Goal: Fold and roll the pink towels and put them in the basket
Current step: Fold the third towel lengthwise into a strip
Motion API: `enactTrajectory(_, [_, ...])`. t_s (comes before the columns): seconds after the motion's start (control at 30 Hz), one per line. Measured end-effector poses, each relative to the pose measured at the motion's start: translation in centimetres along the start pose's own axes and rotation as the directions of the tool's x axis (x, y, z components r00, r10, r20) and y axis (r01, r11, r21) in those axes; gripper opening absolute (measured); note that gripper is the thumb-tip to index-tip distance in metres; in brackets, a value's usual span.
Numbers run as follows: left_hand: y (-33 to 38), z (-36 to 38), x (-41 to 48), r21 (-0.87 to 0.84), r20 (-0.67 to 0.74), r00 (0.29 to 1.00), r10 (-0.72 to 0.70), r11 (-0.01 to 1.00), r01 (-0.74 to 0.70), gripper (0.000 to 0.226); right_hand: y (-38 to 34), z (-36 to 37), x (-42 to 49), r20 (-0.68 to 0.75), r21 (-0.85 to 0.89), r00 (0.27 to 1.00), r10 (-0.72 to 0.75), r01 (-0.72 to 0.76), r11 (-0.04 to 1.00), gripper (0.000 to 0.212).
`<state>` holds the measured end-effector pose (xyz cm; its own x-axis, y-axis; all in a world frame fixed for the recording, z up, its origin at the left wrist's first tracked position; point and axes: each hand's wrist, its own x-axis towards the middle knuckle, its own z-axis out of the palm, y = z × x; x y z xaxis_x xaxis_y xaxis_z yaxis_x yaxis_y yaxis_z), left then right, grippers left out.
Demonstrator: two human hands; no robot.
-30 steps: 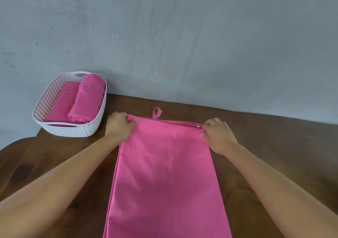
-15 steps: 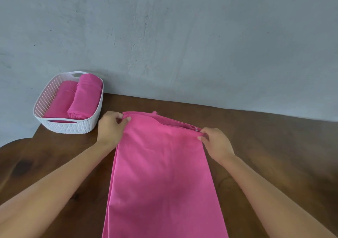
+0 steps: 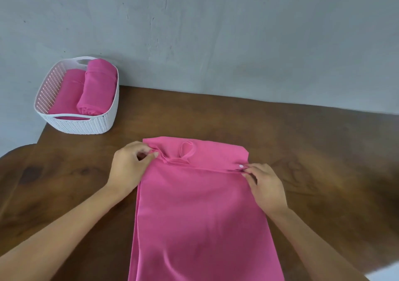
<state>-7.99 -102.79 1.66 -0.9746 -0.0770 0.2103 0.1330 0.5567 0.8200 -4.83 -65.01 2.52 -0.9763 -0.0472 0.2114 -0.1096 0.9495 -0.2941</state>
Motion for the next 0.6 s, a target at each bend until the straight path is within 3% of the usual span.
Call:
enactTrajectory(0.1, [0.3, 0.3, -0.9, 0.060, -0.026, 1.000, -0.001, 0.998, 0.002, 0.012, 0.4, 0.5, -1.4, -0.057, -0.006, 0.998, -0.024, 0.024, 1.000, 0.016])
enactTrajectory(0.27, [1.1, 0.9, -3.0, 0.008, -0.067, 0.990, -0.123, 0.992, 0.124, 0.018, 0.9, 0.8, -3.9, -0.139, -0.030, 0.985, -0.098, 0.095, 0.995, 0.017])
enactTrajectory(0.4, [2.4, 1.7, -6.5, 0.033, -0.088, 0.991, -0.101, 0.994, 0.104, 0.015, 1.9, 0.3, -6.8, -0.207, -0.009, 0.965, -0.158, 0.160, 0.987, 0.019])
enactTrajectory(0.6, [5.4, 3.2, -12.5, 0.083, -0.121, 0.983, -0.135, 0.986, 0.146, 0.012, 4.4, -1.3, -12.5, -0.209, 0.038, 0.965, -0.157, 0.168, 0.985, 0.023])
